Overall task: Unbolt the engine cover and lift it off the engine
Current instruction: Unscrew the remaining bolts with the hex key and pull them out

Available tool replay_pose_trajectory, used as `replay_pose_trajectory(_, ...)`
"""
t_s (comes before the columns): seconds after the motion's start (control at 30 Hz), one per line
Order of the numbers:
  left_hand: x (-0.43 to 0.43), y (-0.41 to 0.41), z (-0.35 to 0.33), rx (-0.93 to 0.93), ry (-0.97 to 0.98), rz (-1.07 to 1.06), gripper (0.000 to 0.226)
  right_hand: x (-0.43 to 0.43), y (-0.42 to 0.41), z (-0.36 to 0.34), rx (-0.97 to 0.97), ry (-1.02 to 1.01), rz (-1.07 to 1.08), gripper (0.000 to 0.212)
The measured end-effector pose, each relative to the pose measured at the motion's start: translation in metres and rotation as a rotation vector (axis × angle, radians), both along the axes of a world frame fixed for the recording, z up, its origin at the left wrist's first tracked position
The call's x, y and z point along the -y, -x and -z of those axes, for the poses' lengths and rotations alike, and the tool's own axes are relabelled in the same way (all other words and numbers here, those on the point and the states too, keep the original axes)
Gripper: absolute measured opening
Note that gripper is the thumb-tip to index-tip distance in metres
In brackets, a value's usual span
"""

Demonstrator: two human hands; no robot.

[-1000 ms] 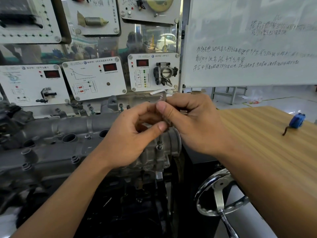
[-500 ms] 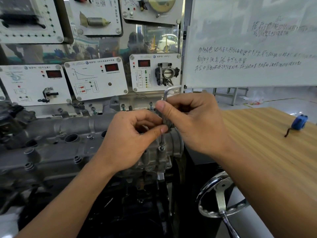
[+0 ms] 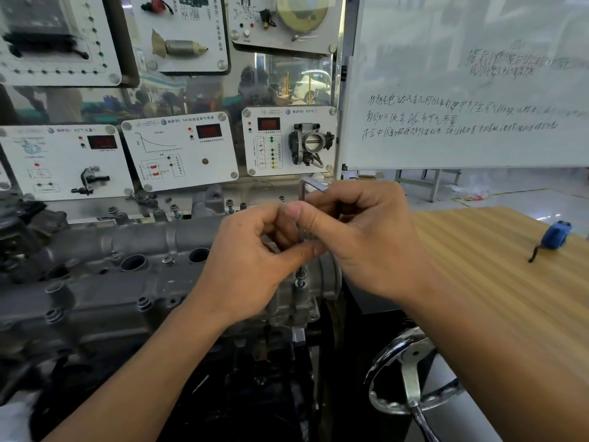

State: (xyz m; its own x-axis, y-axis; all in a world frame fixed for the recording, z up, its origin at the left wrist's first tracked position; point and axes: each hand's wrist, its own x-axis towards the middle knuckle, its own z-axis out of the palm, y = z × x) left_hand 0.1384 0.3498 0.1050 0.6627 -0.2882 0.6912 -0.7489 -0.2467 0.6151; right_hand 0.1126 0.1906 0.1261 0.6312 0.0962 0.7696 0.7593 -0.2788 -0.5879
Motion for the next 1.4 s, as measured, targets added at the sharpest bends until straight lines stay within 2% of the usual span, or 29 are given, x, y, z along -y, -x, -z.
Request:
replay_pose_trajectory(0.1,-0.006,-0.002,-0.002,-0.065,-0.100,0.144,0.014,0.001,0.001,-0.004,0.008,0.105,0.018,0.013)
replay_pose_trajectory(0.2,-0.014,-0.002,-0.004,-0.092,-0.182,0.268,0.022,0.005,0.001,-0.003,-0.030,0.195,0.021,0.022)
replay_pose_trajectory(0.5,0.000,0.003,-0.005,0.014,-0.036,0.028,0.017,0.001,0.001,-0.002,-0.007,0.015,0.012,0.011)
replay_pose_trajectory(0.6,-0.004,0.000,-0.006,-0.047,-0.092,0.114,0.015,0.002,0.003,-0.005,0.002,0.102,-0.004,0.021)
replay_pose_trajectory(0.7,-0.011,-0.002,-0.007,-0.073,-0.185,0.247,0.019,0.005,0.004,-0.006,-0.013,0.190,0.023,0.021)
replay_pose_trajectory(0.83,-0.010,0.000,-0.006,-0.071,-0.108,0.144,0.011,0.003,0.004,-0.005,-0.061,0.194,0.024,0.021)
replay_pose_trajectory(1.03,0.002,0.003,-0.005,0.017,-0.050,0.011,0.021,0.000,0.004,-0.006,0.007,0.087,0.006,0.020)
replay_pose_trajectory(1.13,-0.003,0.001,-0.005,-0.061,-0.068,0.110,0.017,0.002,0.003,-0.008,-0.017,0.108,-0.013,0.022)
replay_pose_trajectory(1.23,-0.011,-0.001,-0.006,-0.101,-0.177,0.246,0.024,0.005,0.004,-0.006,-0.062,0.199,0.008,0.024)
replay_pose_trajectory(1.4,-0.009,0.002,-0.006,-0.031,-0.128,0.121,0.012,0.003,0.004,-0.007,-0.087,0.169,0.014,0.026)
